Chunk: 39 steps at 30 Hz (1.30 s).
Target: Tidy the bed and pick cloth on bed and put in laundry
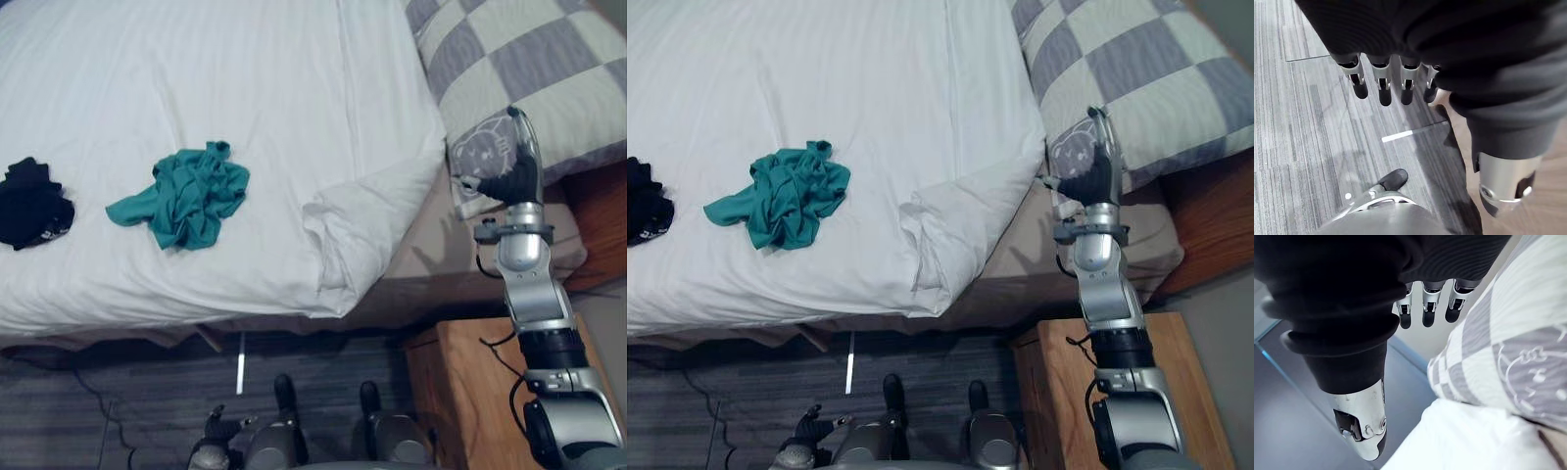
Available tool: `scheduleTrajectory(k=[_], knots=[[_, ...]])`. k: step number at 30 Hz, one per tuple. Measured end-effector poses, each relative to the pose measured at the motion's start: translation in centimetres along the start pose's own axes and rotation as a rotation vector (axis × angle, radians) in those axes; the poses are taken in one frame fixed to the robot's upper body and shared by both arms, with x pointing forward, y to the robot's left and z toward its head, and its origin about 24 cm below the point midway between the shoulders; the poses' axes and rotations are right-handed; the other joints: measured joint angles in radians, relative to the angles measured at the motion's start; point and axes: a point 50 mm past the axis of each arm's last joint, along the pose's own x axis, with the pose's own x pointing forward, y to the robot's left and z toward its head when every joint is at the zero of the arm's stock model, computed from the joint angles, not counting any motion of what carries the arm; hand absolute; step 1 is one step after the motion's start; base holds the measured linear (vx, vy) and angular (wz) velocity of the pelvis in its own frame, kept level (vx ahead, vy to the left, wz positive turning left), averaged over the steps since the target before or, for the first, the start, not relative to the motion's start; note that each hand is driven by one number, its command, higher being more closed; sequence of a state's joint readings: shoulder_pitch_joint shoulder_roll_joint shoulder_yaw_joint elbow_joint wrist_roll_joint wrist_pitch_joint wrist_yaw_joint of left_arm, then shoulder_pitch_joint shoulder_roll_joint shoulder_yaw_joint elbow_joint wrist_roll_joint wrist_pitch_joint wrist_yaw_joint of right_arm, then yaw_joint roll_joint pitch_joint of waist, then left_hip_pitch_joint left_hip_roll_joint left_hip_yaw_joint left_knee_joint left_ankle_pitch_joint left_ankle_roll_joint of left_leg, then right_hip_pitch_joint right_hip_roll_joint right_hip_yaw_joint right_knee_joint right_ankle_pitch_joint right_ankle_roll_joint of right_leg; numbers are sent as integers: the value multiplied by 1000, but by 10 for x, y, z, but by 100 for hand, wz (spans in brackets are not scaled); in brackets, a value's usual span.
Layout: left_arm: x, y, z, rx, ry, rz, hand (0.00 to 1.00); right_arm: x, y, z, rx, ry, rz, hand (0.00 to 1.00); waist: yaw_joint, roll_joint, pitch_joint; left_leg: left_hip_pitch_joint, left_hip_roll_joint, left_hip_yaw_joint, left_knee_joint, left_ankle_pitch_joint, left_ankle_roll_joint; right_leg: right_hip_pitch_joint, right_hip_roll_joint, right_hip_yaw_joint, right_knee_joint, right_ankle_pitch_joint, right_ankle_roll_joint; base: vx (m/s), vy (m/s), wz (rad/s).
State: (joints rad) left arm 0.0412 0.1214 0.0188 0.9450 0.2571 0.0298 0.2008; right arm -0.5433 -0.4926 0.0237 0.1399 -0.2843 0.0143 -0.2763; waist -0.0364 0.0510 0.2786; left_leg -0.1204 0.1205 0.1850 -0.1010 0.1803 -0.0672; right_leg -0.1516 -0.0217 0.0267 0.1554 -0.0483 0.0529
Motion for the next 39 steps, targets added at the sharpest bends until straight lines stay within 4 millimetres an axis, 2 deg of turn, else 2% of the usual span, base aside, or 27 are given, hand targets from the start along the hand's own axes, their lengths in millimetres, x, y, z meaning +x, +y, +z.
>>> scheduleTrajectory(k=[3,5,8,11,12,17,21,25,29,30,32,33,35,38,39], knots=[[4,-2,23,16,-76,-9,0,17,11,20,-7,-70,56,0,10,23,46,-33,-1,-27,3,20,4,-23,-1,-23,11,1,-1,-3,-8,28],[7,-2,42,30,-128,-4,0,28,13,26,-41,-95,80,0,31,48,95,-58,0,-51,3,28,2,-44,-1,-40,28,-1,-2,-48,-4,26],[8,-1,50,24,-148,9,0,33,19,29,-54,-97,112,0,42,66,126,-90,0,-70,3,40,6,-79,-2,-57,54,-7,-7,-44,-16,21],[8,-3,53,45,-162,4,0,30,32,19,-84,-56,171,0,50,77,157,-120,-9,-90,3,50,4,-124,-17,-76,109,-31,-6,-28,-25,21],[8,-5,56,56,-171,6,0,28,36,13,-92,-28,187,100,53,80,159,-132,-14,-95,3,51,3,-142,-21,-78,126,-37,-6,-17,-10,16],[9,-6,68,57,-199,20,0,26,48,-2,-148,28,225,100,54,83,166,-153,-25,-93,3,53,3,-183,-35,-73,165,-51,1,-7,-9,2],[10,-6,75,58,-214,24,0,33,47,-3,-188,35,221,100,55,85,167,-153,-24,-90,3,52,2,-188,-34,-68,174,-55,0,-4,-45,-2],[10,-6,79,56,-225,25,0,36,40,-9,-185,65,190,100,53,85,167,-147,-23,-86,3,53,3,-185,-32,-64,174,-55,0,24,-50,-3],[9,-5,84,50,-244,26,0,25,18,-30,-140,143,105,100,52,81,173,-122,-25,-86,2,56,8,-155,-34,-65,168,-56,0,41,-40,3],[7,-8,84,40,-251,20,0,8,7,-49,-129,210,61,0,47,81,172,-93,-28,-84,1,55,7,-109,-38,-71,143,-56,1,34,-25,11],[6,-11,86,28,-256,13,0,-4,-3,-63,-123,260,21,0,42,80,171,-80,-32,-80,-3,49,3,-90,-42,-76,130,-59,6,24,0,11],[5,-16,87,20,-260,-1,0,-23,-13,-82,-106,345,-32,0,27,76,168,-75,-36,-78,-3,42,9,-79,-47,-76,118,-57,13,0,0,0],[4,-17,85,20,-254,-11,0,-35,-15,-93,-70,405,-67,0,20,67,162,-74,-37,-68,-3,40,12,-79,-48,-68,111,-53,19,26,10,-13],[4,-16,68,5,-194,-26,0,-83,-13,-124,49,600,-146,0,-3,35,119,-60,-38,-43,2,37,16,-59,-47,-44,76,-35,27,69,-15,-21],[5,-15,66,4,-185,-28,0,-91,-14,-128,78,627,-165,0,-6,31,115,-48,-38,-40,2,34,14,-44,-47,-42,67,-34,28,80,-22,-11]])
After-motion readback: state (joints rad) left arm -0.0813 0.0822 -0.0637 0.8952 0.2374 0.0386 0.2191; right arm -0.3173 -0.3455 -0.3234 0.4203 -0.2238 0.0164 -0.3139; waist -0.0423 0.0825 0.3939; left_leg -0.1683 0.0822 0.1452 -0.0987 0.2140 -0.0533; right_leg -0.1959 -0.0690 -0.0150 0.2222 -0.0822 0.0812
